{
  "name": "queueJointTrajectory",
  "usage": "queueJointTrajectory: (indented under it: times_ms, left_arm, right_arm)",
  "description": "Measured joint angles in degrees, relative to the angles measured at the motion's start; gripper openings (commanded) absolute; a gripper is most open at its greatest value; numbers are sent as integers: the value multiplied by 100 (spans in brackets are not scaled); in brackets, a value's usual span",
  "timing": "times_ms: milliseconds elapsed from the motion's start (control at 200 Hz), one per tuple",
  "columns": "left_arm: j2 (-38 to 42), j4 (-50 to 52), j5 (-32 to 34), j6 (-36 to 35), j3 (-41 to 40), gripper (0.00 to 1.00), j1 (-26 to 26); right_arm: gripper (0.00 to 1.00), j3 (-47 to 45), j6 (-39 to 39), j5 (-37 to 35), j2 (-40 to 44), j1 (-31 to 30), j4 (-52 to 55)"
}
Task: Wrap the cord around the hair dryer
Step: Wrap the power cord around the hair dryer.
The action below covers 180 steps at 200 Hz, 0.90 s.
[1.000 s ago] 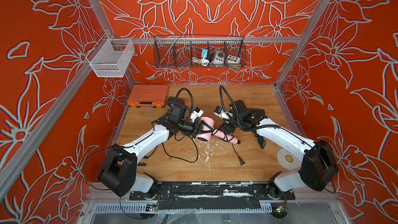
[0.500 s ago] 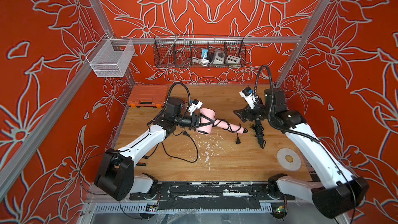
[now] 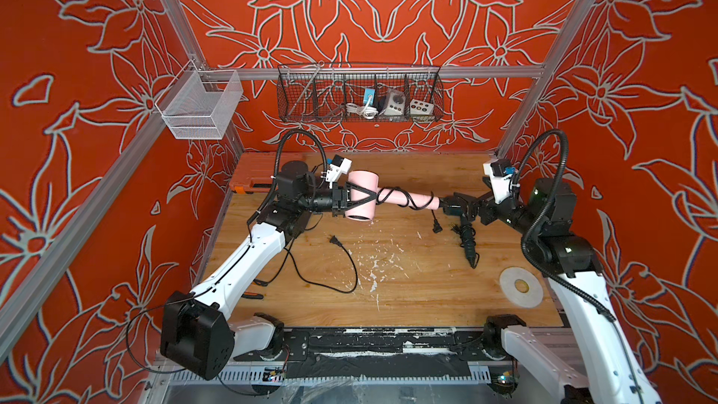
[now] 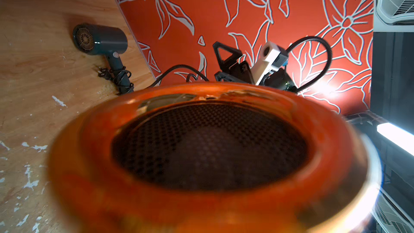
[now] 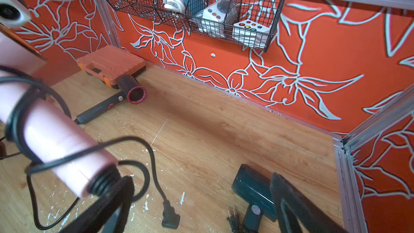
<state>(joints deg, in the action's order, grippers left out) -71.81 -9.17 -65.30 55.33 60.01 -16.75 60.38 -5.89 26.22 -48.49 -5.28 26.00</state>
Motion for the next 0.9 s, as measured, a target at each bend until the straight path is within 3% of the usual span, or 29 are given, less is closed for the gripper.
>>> queueJointTrajectory:
  times_ms: [235,430,721,901]
  left_arm:
    - [24,-175,-2,269,118,0,133]
    - [24,-286,-31,437,201,0,133]
    - [28,-461,-48,651,214,0,133]
    - [63,-542,-61,763,214,0,133]
  right_arm:
    - [94,-1307,520,544,251,13,-859]
    - [89,-2385,627,1008,-61,-42,-1926]
    - [82,-2763,560,1401,-400,-323,-3519]
    - [68,-2769,398,1480,-619,-474,-4103]
